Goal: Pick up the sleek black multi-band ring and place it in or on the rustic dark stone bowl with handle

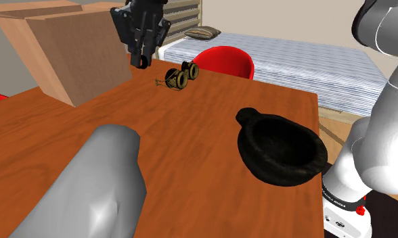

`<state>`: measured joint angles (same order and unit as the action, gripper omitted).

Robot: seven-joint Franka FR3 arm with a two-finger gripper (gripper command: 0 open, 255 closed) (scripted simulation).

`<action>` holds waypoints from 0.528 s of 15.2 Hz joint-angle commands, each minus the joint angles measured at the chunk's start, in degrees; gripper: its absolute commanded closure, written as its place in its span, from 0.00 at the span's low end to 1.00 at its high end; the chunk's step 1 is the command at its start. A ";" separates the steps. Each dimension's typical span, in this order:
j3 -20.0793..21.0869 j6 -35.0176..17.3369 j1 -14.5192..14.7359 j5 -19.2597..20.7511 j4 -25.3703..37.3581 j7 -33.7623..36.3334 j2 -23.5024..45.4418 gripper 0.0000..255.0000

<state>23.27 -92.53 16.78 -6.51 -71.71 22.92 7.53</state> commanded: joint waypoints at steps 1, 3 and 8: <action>-0.21 -1.02 -1.10 -2.51 -6.47 -0.81 -5.78 1.00; -0.73 -1.82 -1.70 -4.86 -12.46 -1.75 -11.26 1.00; -2.54 -1.90 -1.62 -9.56 -24.56 -3.56 -23.71 1.00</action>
<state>21.26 -94.35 15.12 -14.99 -93.32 19.93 -13.27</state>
